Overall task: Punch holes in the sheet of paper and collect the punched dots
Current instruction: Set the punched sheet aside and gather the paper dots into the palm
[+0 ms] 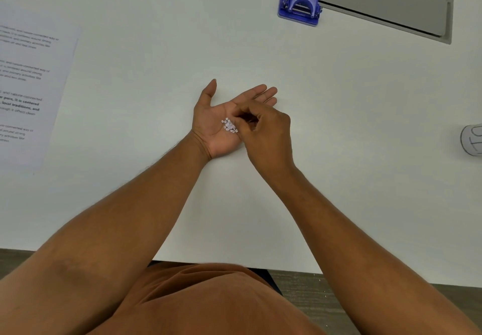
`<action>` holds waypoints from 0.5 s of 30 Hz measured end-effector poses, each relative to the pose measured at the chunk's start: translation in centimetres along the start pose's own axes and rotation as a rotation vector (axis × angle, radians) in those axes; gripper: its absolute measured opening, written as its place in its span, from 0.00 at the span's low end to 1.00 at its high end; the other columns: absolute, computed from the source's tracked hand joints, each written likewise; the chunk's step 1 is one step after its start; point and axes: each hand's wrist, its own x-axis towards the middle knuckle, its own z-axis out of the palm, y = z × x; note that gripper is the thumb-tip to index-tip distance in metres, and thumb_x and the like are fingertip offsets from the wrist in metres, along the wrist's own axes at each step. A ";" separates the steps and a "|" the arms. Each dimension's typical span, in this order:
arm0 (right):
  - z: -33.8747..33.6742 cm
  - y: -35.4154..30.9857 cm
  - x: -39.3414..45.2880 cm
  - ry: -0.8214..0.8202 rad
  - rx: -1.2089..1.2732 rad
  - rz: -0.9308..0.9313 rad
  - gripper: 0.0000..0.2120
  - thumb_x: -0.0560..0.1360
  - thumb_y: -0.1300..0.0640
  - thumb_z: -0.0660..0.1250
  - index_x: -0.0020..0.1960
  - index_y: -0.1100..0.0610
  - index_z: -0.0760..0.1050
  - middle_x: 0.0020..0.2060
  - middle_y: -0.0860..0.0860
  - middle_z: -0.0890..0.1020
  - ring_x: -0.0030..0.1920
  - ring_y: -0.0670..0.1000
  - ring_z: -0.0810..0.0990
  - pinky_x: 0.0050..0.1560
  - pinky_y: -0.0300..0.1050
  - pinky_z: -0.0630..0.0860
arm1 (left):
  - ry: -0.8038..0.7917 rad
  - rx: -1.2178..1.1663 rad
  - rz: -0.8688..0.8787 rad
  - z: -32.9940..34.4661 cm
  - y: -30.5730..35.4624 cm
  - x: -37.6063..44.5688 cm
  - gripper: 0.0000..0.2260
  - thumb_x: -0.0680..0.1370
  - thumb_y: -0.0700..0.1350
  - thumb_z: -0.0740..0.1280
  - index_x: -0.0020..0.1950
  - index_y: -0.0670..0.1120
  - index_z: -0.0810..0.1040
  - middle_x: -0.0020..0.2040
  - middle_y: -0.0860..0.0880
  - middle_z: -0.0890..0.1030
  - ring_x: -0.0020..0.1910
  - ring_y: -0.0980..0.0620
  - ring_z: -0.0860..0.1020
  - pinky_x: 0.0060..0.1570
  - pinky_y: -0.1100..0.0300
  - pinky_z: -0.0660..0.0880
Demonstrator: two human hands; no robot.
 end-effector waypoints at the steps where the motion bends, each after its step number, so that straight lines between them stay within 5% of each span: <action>1: 0.0 0.0 0.2 -0.021 -0.016 -0.001 0.07 0.77 0.66 0.72 0.54 0.60 0.85 0.47 0.51 0.88 0.48 0.47 0.86 0.54 0.42 0.81 | -0.002 0.006 0.001 -0.1 0.0 0.0 0.43 0.83 0.70 0.52 0.85 0.36 0.59 0.85 0.36 0.62 0.86 0.39 0.58 0.86 0.43 0.50; 9: -0.2 -0.1 0.8 -0.046 0.002 0.021 0.12 0.74 0.70 0.72 0.55 0.59 0.84 0.45 0.47 0.87 0.46 0.42 0.84 0.52 0.33 0.80 | -0.012 0.007 -0.012 -0.1 0.0 0.0 0.43 0.83 0.69 0.54 0.84 0.36 0.61 0.85 0.35 0.62 0.86 0.38 0.59 0.86 0.43 0.51; 15: -1.2 0.3 1.0 -0.047 0.150 0.091 0.11 0.73 0.67 0.75 0.54 0.57 0.85 0.44 0.45 0.87 0.47 0.43 0.86 0.52 0.37 0.82 | -0.003 0.006 -0.022 0.0 0.0 0.1 0.43 0.84 0.70 0.51 0.84 0.36 0.60 0.85 0.35 0.61 0.86 0.37 0.58 0.86 0.45 0.50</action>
